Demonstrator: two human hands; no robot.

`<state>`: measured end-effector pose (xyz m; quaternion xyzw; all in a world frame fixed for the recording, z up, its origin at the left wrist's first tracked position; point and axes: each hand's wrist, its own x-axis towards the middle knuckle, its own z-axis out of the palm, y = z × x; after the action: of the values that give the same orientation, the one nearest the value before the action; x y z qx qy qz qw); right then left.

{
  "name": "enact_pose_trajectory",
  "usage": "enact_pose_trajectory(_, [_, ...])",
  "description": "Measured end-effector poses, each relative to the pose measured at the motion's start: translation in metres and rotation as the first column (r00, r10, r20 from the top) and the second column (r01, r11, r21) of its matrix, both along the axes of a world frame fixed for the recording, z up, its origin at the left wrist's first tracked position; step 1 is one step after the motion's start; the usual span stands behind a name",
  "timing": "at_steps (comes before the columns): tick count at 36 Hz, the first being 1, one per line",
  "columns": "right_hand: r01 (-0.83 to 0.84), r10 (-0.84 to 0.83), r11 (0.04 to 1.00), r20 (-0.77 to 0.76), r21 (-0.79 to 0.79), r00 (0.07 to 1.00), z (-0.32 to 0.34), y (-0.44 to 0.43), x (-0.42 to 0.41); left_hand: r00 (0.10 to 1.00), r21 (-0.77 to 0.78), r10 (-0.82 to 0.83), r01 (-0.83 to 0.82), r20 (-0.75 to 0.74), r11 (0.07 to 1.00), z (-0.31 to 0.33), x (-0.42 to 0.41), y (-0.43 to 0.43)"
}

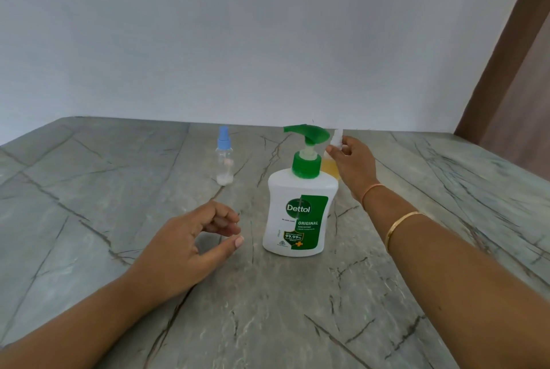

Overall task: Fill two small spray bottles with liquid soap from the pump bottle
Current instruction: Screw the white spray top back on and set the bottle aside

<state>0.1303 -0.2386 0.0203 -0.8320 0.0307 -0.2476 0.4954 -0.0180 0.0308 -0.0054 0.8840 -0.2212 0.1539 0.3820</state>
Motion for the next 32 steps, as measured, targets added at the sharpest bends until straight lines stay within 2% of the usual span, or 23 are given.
enact_pose_trajectory(9, [0.014,-0.015,1.0,-0.042,-0.017,0.999,-0.004,-0.001,-0.007,1.0,-0.009,-0.009,0.009,0.006,1.0,-0.001,0.0,0.0])
enact_pose_trajectory(17, [0.087,-0.085,0.996,-0.067,0.036,0.994,-0.014,-0.003,-0.018,1.0,0.0,0.01,-0.01,0.008,1.0,-0.001,-0.002,0.0])
enact_pose_trajectory(23, [0.132,-0.127,0.991,-0.107,0.036,0.986,-0.013,-0.005,-0.047,0.994,0.014,0.102,-0.102,0.035,0.995,-0.001,-0.002,-0.003])
enact_pose_trajectory(28, [0.08,-0.087,0.996,-0.186,-0.044,0.979,-0.013,-0.006,-0.086,0.984,-0.04,0.179,-0.178,0.021,0.983,-0.002,-0.002,-0.002])
enact_pose_trajectory(32, [-0.016,0.005,0.999,-0.255,-0.039,0.967,-0.008,-0.008,-0.121,0.977,-0.071,0.212,-0.211,0.012,0.975,-0.003,-0.003,-0.003])
